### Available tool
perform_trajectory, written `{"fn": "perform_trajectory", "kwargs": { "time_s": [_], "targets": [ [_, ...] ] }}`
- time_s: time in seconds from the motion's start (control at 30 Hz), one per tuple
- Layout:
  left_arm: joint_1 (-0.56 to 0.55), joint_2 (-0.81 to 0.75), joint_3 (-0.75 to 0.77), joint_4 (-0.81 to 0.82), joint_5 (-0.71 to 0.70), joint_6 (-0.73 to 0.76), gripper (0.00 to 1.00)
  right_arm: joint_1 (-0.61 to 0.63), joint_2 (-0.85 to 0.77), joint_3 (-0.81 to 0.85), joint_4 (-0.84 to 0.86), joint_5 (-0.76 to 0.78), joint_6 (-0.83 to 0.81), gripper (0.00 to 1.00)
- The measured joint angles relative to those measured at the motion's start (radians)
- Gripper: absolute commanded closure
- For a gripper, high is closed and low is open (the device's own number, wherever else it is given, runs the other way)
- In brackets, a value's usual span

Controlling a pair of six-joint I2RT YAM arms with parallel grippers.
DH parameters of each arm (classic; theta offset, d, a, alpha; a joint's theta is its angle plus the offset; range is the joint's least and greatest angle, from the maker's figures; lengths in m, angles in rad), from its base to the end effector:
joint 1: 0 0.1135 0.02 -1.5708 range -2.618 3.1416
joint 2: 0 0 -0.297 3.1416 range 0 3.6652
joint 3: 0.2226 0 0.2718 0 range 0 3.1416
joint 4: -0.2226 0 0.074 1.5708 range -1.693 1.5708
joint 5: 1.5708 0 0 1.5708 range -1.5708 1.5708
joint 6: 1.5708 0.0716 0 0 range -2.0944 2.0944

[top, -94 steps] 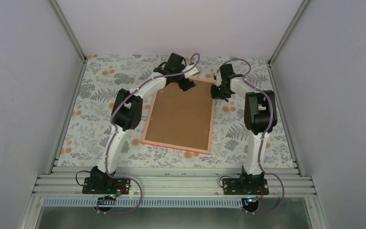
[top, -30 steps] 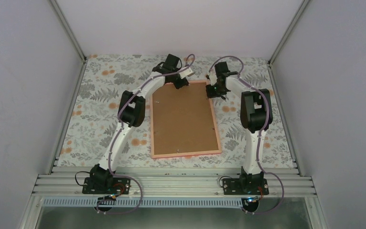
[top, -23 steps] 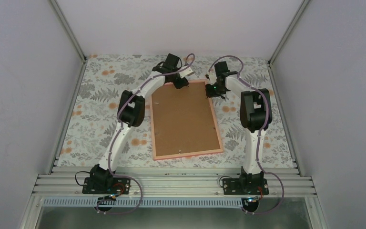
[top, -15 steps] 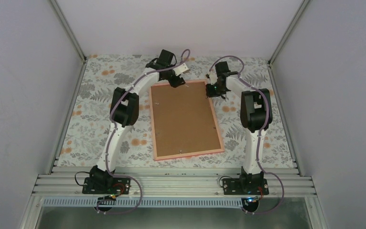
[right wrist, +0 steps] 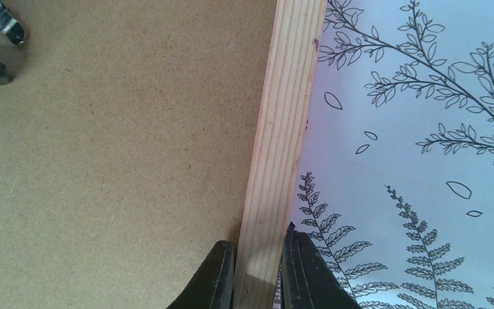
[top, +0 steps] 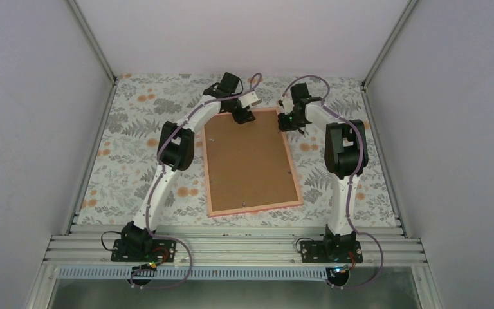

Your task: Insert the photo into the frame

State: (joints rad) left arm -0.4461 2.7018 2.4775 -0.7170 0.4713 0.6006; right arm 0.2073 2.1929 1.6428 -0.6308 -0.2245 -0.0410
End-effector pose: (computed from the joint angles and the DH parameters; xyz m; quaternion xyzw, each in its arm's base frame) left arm 0.5648 -0.3062 0.1281 0.5247 0.7647 -0.1981 0.3173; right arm 0.4910 0.1196 0.1344 -0.1422 0.9647 0.1255 0.1827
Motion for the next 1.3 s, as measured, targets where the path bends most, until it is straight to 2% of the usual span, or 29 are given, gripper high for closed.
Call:
{"fn": "perform_trajectory", "kwargs": {
  "time_s": [0.6, 0.77, 0.9, 1.07, 1.23, 1.3],
  "targets": [
    [-0.006, 0.024, -0.002, 0.084, -0.063, -0.079, 0.66, 0.0, 0.0, -0.002, 0.002, -0.002, 0.001, 0.96],
    [-0.008, 0.026, -0.002, 0.098, -0.084, -0.103, 0.71, 0.0, 0.0, -0.003, 0.003, -0.002, 0.004, 0.96],
    [-0.009, 0.026, -0.002, 0.103, -0.105, -0.119, 0.71, 0.0, -0.001, -0.005, 0.006, -0.002, 0.006, 0.96],
    [-0.01, 0.026, 0.004, 0.104, -0.121, -0.127, 0.56, 0.0, -0.002, -0.006, 0.007, -0.001, 0.01, 0.96],
    [-0.006, 0.025, 0.027, 0.085, -0.14, -0.14, 0.25, 0.0, -0.003, -0.009, 0.01, 0.0, 0.016, 0.96],
    [-0.003, 0.016, 0.03, 0.081, -0.141, -0.141, 0.09, 0.0, -0.004, -0.013, 0.014, 0.0, 0.018, 0.96]
  ]
}}
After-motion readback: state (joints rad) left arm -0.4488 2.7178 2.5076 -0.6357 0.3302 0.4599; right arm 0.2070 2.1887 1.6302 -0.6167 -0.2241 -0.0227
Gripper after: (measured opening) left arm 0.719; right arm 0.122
